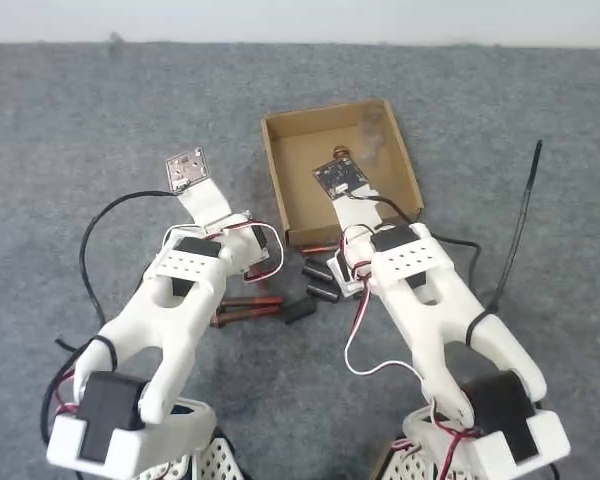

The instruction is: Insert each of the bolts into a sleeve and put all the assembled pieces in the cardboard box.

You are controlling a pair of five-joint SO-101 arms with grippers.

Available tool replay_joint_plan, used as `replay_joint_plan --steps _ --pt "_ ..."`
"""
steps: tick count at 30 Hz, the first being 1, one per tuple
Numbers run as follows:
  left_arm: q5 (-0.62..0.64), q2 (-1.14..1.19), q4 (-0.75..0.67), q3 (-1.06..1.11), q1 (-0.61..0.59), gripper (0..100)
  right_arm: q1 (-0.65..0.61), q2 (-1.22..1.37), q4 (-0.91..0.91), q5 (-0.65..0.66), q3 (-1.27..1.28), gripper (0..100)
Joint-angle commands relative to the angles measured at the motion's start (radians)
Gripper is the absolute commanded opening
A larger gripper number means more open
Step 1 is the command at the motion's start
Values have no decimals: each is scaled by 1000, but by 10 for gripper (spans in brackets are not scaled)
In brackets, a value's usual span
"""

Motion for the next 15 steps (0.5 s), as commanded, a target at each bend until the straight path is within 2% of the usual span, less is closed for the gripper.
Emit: replay_joint_plan --steps 1,5,15 --pt "-12 -66 -28 -5 -5 13 -8 41 -18 11 -40 126" --pt "-12 -66 -28 -5 -3 13 -2 110 -58 9 -46 127" --pt "-12 -66 -28 -5 -3 13 -8 122 -24 15 -51 126"
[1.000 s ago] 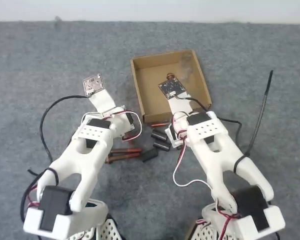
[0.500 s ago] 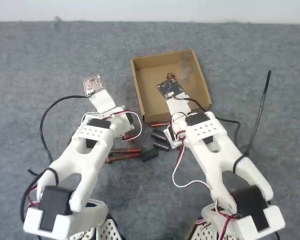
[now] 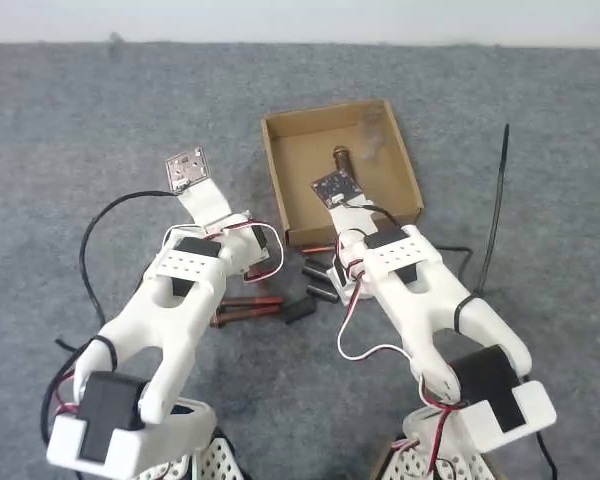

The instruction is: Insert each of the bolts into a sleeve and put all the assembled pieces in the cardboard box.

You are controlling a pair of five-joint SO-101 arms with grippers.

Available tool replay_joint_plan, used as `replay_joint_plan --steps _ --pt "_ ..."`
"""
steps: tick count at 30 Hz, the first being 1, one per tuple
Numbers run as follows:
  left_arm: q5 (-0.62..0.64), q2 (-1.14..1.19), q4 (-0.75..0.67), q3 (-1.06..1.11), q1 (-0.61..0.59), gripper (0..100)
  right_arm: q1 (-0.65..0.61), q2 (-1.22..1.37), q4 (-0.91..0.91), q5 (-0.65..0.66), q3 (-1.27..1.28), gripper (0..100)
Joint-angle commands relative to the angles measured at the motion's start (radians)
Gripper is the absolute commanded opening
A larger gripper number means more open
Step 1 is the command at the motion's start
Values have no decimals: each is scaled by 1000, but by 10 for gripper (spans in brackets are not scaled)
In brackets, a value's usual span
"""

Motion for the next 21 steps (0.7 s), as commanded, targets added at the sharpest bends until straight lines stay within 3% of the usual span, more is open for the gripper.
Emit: replay_joint_plan --steps 1,9,21 --pt "-12 -66 -28 -5 -3 13 -5 -4 5 15 -48 126" --pt "-12 -66 -28 -5 -3 13 -15 -4 15 17 -46 25" --pt "-12 -66 -28 -5 -2 13 -8 -13 15 11 -49 24"
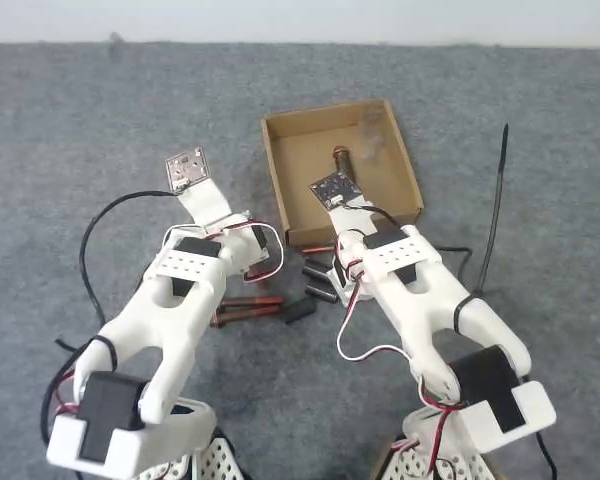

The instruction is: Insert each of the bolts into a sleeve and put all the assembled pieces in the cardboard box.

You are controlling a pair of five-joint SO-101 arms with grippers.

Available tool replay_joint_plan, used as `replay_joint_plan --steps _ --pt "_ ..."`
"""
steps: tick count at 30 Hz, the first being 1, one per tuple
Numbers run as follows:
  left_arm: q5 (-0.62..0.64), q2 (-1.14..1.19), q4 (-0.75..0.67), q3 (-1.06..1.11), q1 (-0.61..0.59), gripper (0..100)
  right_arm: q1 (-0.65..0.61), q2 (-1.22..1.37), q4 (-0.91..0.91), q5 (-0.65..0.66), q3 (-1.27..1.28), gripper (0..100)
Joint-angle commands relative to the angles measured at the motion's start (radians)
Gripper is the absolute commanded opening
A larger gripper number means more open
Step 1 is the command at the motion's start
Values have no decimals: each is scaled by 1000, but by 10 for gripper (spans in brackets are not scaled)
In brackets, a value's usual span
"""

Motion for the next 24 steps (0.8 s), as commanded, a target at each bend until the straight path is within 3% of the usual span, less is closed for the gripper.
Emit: replay_joint_plan --steps 1,17,24 --pt "-12 -66 -28 -5 -2 13 -4 -13 8 8 -51 24" --pt "-12 -66 -29 -7 -2 13 64 -302 38 6 -49 24" --pt "-12 -66 -29 -5 -2 13 59 -377 -111 6 -52 24"
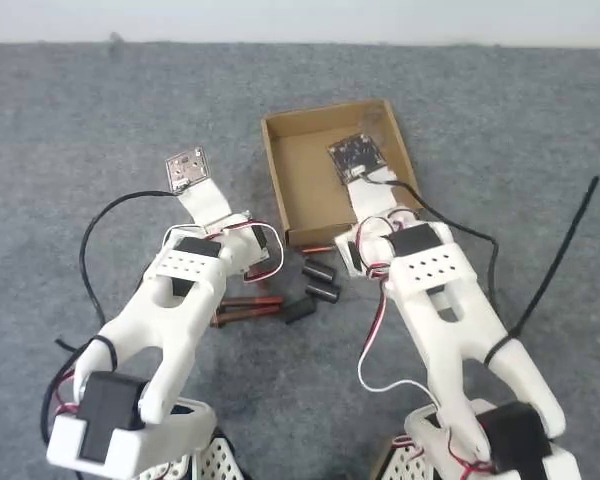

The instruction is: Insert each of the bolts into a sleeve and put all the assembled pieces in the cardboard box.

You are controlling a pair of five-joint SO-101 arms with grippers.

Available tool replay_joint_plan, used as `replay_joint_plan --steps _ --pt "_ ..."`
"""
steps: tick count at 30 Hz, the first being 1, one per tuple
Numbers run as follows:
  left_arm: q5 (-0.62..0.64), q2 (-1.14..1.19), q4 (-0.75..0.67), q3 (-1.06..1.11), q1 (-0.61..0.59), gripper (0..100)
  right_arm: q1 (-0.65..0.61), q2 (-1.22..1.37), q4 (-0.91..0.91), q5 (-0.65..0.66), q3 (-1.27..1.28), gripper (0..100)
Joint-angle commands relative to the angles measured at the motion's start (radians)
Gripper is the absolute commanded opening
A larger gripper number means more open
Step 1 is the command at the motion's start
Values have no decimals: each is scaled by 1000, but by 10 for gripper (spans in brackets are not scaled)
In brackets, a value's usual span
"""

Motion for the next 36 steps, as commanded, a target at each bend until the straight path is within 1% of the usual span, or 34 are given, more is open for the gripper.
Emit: replay_joint_plan --steps 1,6,8,16,18,24,31,34,36 --pt "-12 -66 -29 -5 -2 13 7 -70 -113 5 -51 24" --pt "-14 -66 -29 -5 -2 13 5 -68 -294 11 -46 25" --pt "-14 -66 -29 -5 -2 13 -18 -68 -343 11 -44 27" --pt "-14 -66 -29 -5 -2 13 -61 -62 -364 8 -44 28" --pt "-14 -66 -29 -5 -2 13 -62 -39 -415 6 -44 28" --pt "-14 -66 -29 -5 -5 13 -58 102 -625 -9 -43 28" --pt "-14 -66 -29 -5 -6 13 -58 185 -908 -201 -25 28" --pt "-14 -66 -29 -5 -6 13 -64 185 -1086 -215 69 28" --pt "-14 -66 -29 -5 -6 13 -64 185 -1247 -215 155 28"
